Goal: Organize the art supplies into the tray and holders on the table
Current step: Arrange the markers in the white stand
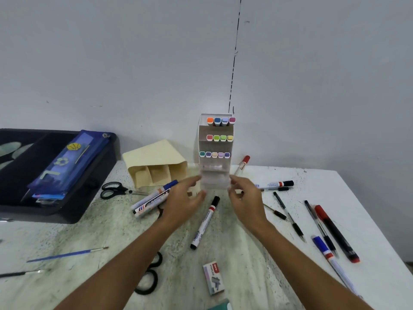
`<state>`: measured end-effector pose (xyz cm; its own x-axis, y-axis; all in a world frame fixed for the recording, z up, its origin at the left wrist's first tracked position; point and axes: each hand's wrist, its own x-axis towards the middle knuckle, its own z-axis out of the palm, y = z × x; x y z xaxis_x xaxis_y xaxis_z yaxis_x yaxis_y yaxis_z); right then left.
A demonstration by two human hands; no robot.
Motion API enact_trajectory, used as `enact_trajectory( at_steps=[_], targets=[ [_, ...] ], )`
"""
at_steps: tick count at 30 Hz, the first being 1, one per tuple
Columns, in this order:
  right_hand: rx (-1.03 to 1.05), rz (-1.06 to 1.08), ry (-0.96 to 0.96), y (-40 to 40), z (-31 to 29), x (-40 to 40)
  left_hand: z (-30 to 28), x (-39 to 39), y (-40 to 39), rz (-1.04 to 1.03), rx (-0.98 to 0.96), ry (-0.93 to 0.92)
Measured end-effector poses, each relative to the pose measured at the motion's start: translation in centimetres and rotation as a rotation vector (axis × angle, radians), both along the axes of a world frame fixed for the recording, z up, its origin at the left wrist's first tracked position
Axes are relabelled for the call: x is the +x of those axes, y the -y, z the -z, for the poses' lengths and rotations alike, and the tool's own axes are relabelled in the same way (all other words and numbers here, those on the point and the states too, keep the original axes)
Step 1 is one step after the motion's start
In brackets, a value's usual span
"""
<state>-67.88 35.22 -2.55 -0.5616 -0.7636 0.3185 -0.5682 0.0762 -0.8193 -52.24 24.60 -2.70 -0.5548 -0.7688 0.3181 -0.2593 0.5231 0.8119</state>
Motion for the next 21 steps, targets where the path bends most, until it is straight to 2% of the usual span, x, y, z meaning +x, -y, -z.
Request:
enact_trajectory(
  at_steps=[3, 6, 8, 12, 15, 18, 21],
  targets=[
    [0.116, -0.165, -0.324, -1.6, 2.4, 1.1, 2.5, 1.4, -2.0, 0.114, -0.303, 0.205],
    [0.195, -0.316, -0.486, -1.7, 3.6, 1.4, 3.5, 1.4, -2.9, 0.262, -0.408, 0.433],
    [0.225, -0.355, -0.537, -1.4, 4.0, 1.5, 3.7, 1.3, -2.6, 0.274, -0.432, 0.527],
    [0.24, -0.333, -0.549, -1.4, 4.0, 1.7, 2.9, 1.3, -1.6, 0.254, -0.441, 0.589],
    [0.114, -0.311, -0.56, -2.7, 3.1, 2.2, 2.2, 2.2, -2.1, 0.222, -0.498, 0.539],
    [-0.016, -0.465, -0.485, -4.8, 1.4, 2.6, 1.1, 4.0, -3.3, 0.351, -0.578, 0.445],
    [-0.057, -0.656, -0.532, -7.1, 0.6, 2.9, 0.3, 6.2, -4.6, 0.539, -0.596, 0.478]
  ],
)
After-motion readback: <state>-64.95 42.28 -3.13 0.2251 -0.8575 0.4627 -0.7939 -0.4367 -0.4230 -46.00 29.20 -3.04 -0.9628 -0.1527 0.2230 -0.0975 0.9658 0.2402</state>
